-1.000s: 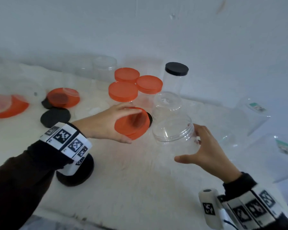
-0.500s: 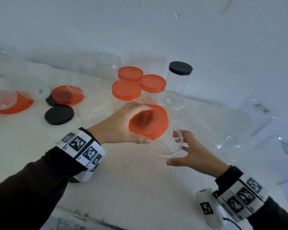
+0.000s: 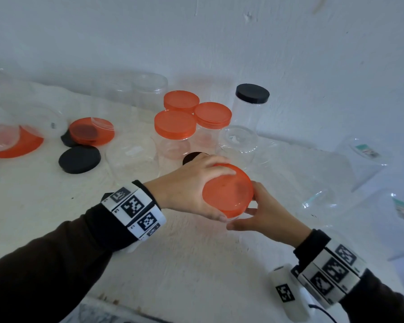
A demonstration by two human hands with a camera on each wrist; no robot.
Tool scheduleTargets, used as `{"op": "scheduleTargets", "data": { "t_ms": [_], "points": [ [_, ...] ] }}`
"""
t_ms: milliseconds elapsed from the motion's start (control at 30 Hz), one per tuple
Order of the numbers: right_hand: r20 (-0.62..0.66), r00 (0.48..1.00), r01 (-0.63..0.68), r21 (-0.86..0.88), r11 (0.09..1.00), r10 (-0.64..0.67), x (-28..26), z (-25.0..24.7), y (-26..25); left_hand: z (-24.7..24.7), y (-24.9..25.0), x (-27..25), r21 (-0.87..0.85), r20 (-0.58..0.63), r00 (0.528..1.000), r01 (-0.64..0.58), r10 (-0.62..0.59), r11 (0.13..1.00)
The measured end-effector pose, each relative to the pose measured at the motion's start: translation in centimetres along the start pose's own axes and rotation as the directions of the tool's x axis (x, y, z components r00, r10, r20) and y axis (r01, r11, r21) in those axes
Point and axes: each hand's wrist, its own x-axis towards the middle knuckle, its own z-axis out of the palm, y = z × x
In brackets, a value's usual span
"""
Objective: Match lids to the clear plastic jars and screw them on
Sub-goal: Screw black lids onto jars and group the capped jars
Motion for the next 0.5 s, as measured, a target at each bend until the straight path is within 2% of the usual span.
{"op": "scheduleTargets", "data": {
  "t_ms": [300, 500],
  "points": [
    [-0.013, 1.0, -0.005, -0.041, 0.999, 0.004, 0.27, 0.02, 0.06, -0.02, 0.07, -0.02, -0.024, 0.026, 0.999, 0.022, -0.021, 0.999],
    [0.086, 0.996, 0.025, -0.126, 0.992, -0.014, -0.24, -0.81, -0.66, 0.74, -0.58, -0.86, -0.325, 0.037, 0.989, 0.146, -0.142, 0.934]
  ]
}}
